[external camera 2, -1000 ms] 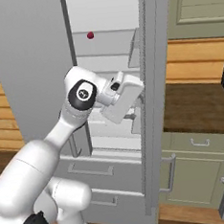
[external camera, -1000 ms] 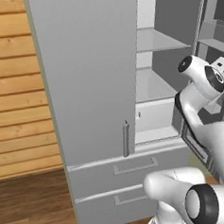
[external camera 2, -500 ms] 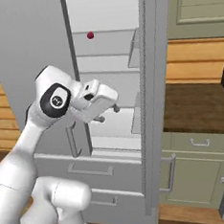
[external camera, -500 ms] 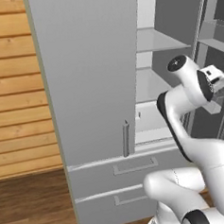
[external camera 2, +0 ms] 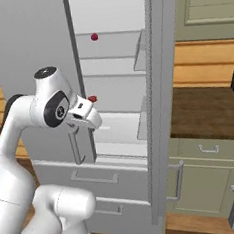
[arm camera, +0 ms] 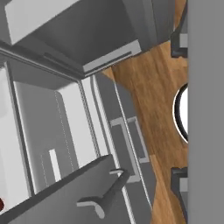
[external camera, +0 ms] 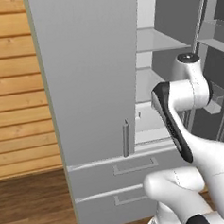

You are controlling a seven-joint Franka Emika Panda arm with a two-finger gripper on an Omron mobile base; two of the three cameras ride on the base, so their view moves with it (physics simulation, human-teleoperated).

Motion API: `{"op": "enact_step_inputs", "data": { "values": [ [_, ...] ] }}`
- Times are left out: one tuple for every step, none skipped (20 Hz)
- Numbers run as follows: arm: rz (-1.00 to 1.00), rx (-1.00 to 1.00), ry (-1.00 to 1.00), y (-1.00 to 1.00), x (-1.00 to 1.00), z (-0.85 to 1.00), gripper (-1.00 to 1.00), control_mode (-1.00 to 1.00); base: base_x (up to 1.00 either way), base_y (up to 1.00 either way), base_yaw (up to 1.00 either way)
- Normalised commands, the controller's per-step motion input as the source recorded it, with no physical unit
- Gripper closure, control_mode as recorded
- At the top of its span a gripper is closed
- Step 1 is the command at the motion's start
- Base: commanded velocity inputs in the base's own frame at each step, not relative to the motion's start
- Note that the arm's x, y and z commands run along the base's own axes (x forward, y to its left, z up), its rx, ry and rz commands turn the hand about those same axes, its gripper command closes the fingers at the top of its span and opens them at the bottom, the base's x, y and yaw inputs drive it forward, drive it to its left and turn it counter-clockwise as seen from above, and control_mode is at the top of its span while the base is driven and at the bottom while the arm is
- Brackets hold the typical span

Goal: Take the strawberry from the fridge and place it on top of the pancake, located on the dining counter.

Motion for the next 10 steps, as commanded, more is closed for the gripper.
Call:
{"op": "enact_step_inputs", "data": {
  "values": [
    [0.0, 0.21, -0.11, 1.0, 0.21, -0.06, -1.0, -1.0, 0.0, 0.0, 0.0],
    [0.0, 0.06, -0.07, 1.0, 0.21, 0.0, -1.0, -1.0, 0.0, 0.0, 0.0],
    [0.0, 0.0, -0.04, 1.0, 0.21, -0.03, -1.0, -1.0, 0.0, 0.0, 0.0],
    [0.01, 0.0, 0.0, 1.0, 0.24, -0.06, -1.0, -1.0, 0.0, 0.0, 0.0],
    [0.01, -0.02, -0.02, 1.0, 0.23, -0.14, -1.0, -1.0, 0.0, 0.0, 0.0],
    [0.01, -0.05, 0.0, 1.0, 0.26, -0.61, -1.0, -1.0, 0.0, 0.0, 0.0],
    [0.02, -0.08, 0.14, 0.83, 0.54, -0.94, -1.0, -1.0, 0.0, 0.0, 0.0],
    [0.08, -0.13, 0.08, 0.67, 0.66, -0.86, -1.0, -1.0, 0.0, 0.0, 0.0],
    [0.09, -0.11, 0.02, 0.57, 0.64, -0.75, -1.0, -1.0, 0.0, 0.0, 0.0],
    [0.09, -0.05, 0.0, 0.37, 0.67, -0.62, -1.0, -1.0, 0.0, 0.0, 0.0]
  ]
}}
